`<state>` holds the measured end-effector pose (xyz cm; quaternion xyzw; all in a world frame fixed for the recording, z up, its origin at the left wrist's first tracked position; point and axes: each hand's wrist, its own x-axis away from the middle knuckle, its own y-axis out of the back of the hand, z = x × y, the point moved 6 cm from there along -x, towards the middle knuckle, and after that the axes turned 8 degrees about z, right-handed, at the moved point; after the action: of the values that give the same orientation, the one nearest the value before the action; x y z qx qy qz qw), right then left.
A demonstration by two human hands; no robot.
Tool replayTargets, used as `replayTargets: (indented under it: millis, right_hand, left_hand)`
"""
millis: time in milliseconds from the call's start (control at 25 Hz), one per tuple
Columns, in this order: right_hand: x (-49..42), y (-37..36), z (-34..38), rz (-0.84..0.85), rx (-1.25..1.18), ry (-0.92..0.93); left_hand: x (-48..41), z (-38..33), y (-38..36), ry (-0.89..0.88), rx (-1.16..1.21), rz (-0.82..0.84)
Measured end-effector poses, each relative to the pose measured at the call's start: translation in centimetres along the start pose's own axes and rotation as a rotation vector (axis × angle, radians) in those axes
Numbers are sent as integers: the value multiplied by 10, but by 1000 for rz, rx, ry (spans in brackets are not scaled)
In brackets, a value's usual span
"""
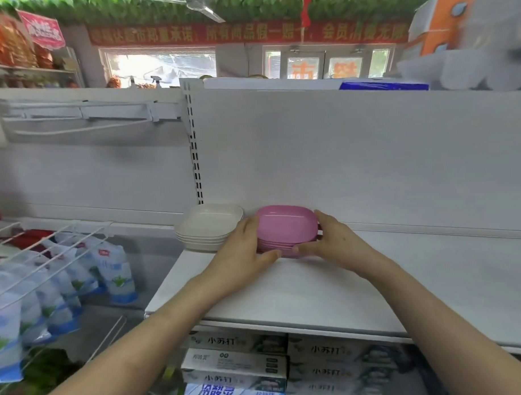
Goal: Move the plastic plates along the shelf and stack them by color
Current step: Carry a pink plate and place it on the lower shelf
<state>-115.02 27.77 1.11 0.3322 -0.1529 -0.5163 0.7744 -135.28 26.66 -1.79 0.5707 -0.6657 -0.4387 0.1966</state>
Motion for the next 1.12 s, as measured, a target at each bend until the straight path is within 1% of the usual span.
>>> replayTargets:
  millis: [120,280,400,520,680,840,1000,1120]
  right_hand:
    - [-5,2,-7,48,-118,-53]
    - [5,8,-14,25,-184,-91]
    - [36,30,-27,-71,-204,-142]
    - [89,63,-39,-232,-193,-192]
    - [198,109,-48,-469,-124,-272]
    - [346,129,-48,-724,-79,-397]
    - [504,113,-30,-936,9,-585]
    - [615,75,-7,-1106,47,-722]
  left_hand:
    - [-21,9,-7,-19,58,74]
    - [-39,-1,-15,-101,182,111]
    - [-53,-29,-30,-205,248,157]
    - [-72,-76,-60,-297,265,204]
    - [-66,-185,-113,-533,334,323]
    - [-13,-308,-173,-782,433,484]
    - [83,-414,-224,-1010,585,699]
    - [168,-474,-265,-1132,637,881]
